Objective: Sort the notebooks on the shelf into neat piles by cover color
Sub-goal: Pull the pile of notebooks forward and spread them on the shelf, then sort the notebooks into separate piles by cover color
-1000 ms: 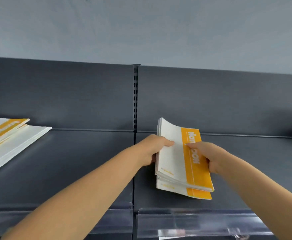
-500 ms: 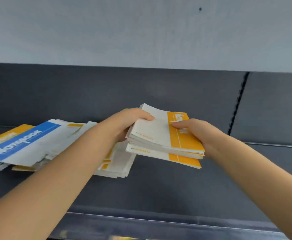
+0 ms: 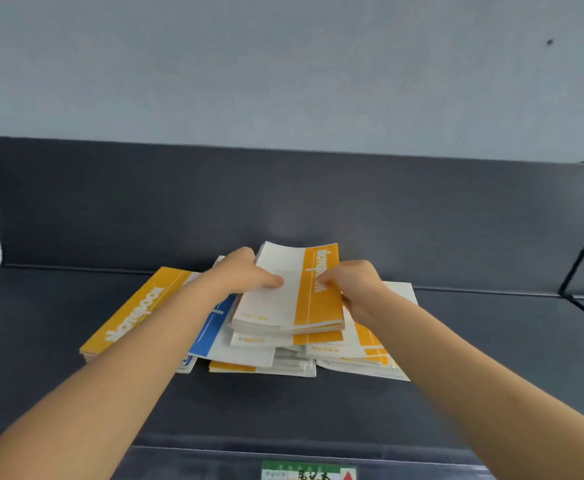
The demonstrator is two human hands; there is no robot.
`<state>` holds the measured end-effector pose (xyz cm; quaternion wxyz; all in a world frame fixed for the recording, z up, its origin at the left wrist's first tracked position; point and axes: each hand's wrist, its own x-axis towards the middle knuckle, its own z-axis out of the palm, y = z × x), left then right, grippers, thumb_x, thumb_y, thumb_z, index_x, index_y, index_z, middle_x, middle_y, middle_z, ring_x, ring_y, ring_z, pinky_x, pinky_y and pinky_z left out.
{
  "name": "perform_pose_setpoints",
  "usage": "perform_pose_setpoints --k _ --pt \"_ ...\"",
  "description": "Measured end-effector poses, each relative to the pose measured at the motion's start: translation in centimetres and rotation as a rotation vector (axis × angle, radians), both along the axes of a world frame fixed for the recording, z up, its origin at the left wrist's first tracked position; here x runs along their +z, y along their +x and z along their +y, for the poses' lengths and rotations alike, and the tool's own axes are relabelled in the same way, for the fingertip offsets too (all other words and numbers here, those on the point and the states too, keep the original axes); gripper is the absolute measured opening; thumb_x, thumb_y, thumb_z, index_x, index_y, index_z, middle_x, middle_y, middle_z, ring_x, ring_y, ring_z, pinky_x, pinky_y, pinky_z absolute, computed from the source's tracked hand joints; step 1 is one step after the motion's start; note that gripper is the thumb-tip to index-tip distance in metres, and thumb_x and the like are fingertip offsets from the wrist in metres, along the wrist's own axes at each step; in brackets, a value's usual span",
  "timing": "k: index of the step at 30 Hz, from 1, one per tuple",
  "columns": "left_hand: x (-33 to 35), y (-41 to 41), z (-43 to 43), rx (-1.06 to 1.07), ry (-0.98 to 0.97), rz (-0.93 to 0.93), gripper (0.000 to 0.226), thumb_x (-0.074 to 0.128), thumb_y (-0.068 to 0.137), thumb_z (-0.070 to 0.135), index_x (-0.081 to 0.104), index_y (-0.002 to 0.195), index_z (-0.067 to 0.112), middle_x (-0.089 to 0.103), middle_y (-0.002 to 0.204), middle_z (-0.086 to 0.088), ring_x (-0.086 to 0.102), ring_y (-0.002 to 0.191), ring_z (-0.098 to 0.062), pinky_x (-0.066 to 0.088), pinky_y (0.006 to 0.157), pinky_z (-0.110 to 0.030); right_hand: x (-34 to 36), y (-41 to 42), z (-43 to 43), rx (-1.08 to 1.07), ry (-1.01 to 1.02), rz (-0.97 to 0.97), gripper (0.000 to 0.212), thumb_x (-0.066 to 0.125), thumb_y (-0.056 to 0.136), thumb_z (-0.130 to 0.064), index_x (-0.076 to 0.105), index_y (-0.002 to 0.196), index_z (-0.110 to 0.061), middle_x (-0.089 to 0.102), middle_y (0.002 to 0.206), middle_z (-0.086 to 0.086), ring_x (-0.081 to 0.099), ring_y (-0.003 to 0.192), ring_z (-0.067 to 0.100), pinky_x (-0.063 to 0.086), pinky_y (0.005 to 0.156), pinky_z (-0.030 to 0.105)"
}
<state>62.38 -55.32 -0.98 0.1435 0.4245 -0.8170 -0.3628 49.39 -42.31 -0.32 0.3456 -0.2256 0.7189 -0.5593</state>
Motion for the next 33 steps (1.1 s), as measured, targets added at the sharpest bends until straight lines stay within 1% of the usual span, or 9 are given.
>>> perform_pose_setpoints --k 3,6,9,12,16,21,25,27,33 --pt "-1.3 0.5 -1.6 0.003 -0.069 -0.068 0.038 0.079 0.072 0.040 0.062 0.086 0.009 0.066 0.090 -0.002 0.062 0.081 -0.019 0.050 0.074 -0.033 -0.5 0.0 -0.3 -0.023 -0.013 0.115 0.030 0.065 0.086 -0.006 0.060 0.115 -0.004 0.061 0.099 0.007 0.054 0.089 0.021 0.044 0.086 0.038" --pt "-0.2 2.9 -2.9 0.072 -0.071 -0.028 0.037 0.077 0.075 0.043 0.044 0.073 0.025 0.046 0.083 0.001 0.047 0.078 -0.018 0.036 0.070 -0.030 -0.4 -0.7 0.2 -0.020 -0.020 0.253 0.036 0.066 0.087 -0.019 0.059 0.121 -0.010 0.063 0.112 0.008 0.058 0.106 0.023 0.045 0.092 0.040" --pt "-0.5 7.7 -6.0 0.287 -0.100 -0.132 0.051 0.068 0.072 0.062 0.055 0.074 0.012 0.059 0.076 -0.001 0.058 0.070 -0.019 0.043 0.062 -0.029 -0.9 -1.5 0.7 0.007 0.154 0.357 0.067 0.068 0.083 -0.045 0.045 0.137 -0.014 0.051 0.136 0.008 0.050 0.121 0.027 0.042 0.090 0.037" --pt "-2.5 12.0 -8.4 0.439 0.001 -0.274 0.074 0.069 0.066 0.071 0.061 0.096 0.005 0.068 0.089 -0.008 0.068 0.077 -0.026 0.055 0.073 -0.035 -1.8 -1.7 1.3 0.044 0.358 0.514 0.090 0.064 0.071 -0.067 0.036 0.142 -0.021 0.042 0.144 0.006 0.045 0.128 0.031 0.042 0.098 0.045" --pt "-4.0 13.6 -9.6 0.366 0.079 -0.232 0.060 0.070 0.072 0.066 0.072 0.090 0.008 0.074 0.081 -0.007 0.072 0.073 -0.025 0.056 0.073 -0.034 -2.7 -0.6 0.9 0.148 0.483 0.808 0.104 0.049 0.059 -0.088 0.030 0.144 -0.033 0.038 0.148 0.001 0.034 0.136 0.031 0.028 0.109 0.058" --pt "-4.0 12.2 -9.5 0.278 0.096 -0.295 0.056 0.064 0.075 0.069 0.069 0.094 0.017 0.074 0.091 -0.005 0.072 0.081 -0.025 0.056 0.084 -0.040 -2.6 1.6 0.0 0.304 0.502 1.038 0.088 0.042 0.076 -0.079 0.016 0.149 -0.037 0.015 0.159 -0.001 0.012 0.146 0.031 0.017 0.115 0.057" --pt "-4.3 10.3 -7.7 0.298 -0.155 -0.507 0.057 0.042 0.080 0.080 0.058 0.089 0.026 0.065 0.088 0.004 0.062 0.078 -0.017 0.047 0.070 -0.029 -2.4 2.4 -0.2 0.425 0.546 1.180 0.075 0.032 0.086 -0.073 0.024 0.149 -0.033 0.017 0.159 0.000 0.010 0.146 0.028 0.011 0.117 0.054" --pt "-4.2 9.4 -6.7 0.301 -0.177 -0.506 0.057 0.036 0.084 0.078 0.058 0.090 0.026 0.060 0.080 0.007 0.058 0.072 -0.015 0.042 0.067 -0.028 -2.4 2.5 -0.1 0.448 0.568 1.216 0.073 0.027 0.088 -0.072 0.024 0.149 -0.032 0.017 0.158 0.000 0.010 0.146 0.027 0.008 0.118 0.054" --pt "-4.2 5.7 -4.1 0.259 -0.150 -0.434 0.065 0.027 0.089 0.075 0.059 0.115 0.024 0.064 0.119 -0.005 0.062 0.105 -0.025 0.045 0.077 -0.031 -2.7 2.1 0.1 0.453 0.573 1.204 0.075 0.019 0.089 -0.071 0.019 0.150 -0.028 0.019 0.158 0.002 0.014 0.145 0.026 0.006 0.116 0.051"
